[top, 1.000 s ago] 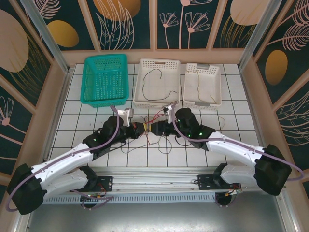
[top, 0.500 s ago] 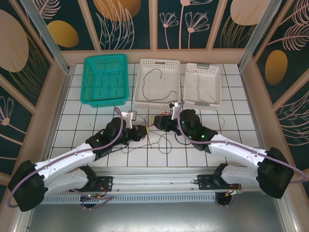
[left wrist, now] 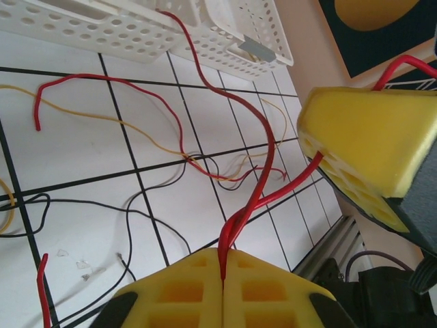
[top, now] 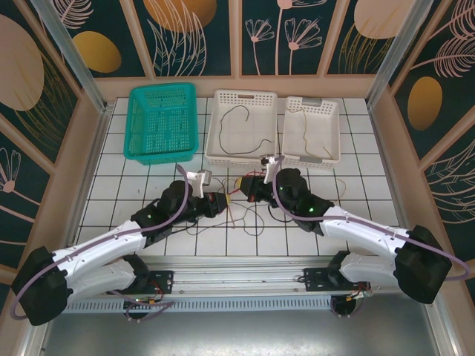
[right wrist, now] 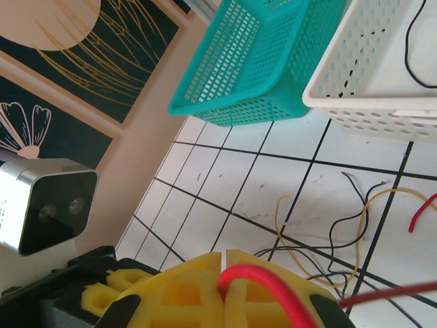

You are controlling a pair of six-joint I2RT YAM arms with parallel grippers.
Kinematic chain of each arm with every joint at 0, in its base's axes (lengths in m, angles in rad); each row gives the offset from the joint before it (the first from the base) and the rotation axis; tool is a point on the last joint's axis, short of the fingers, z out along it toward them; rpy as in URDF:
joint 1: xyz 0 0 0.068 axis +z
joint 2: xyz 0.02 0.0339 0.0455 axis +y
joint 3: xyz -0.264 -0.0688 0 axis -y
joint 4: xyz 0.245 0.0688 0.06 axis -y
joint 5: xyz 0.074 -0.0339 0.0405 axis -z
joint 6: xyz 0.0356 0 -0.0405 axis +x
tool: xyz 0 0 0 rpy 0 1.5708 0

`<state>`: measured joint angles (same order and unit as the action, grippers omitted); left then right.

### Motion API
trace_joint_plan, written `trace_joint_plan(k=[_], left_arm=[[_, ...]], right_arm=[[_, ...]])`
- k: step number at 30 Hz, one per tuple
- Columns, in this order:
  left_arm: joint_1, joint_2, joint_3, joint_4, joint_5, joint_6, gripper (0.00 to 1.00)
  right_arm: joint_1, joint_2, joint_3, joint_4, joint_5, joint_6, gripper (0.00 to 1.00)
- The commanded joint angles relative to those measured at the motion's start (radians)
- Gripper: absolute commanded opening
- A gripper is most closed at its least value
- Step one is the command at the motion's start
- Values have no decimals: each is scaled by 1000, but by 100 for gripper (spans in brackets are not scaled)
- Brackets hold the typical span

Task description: Untangle the cables

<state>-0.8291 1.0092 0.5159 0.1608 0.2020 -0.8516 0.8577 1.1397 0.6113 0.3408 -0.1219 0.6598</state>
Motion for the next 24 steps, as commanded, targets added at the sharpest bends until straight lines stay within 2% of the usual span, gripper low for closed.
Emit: trace_joint_plan(k=[1,3,7,19,24], left_arm=[[-6,-29,-13,26,23,22,20],[-6,-37,-14,26,28,24,26],[-5,-50,-18,23,27,28,31],[-7,-46,-56,-11,24,48,33],[-5,-42,-94,84,62,26,37]], right_arm=[[3,-23,-18,12,37,-22,0],[3,-20,-21,9,36,-25,0],[4,-21,-28,10,36,-23,0],[-13,-98,-44,24,14,-8,0],[-32,-88,-41,58,-66,19,0]])
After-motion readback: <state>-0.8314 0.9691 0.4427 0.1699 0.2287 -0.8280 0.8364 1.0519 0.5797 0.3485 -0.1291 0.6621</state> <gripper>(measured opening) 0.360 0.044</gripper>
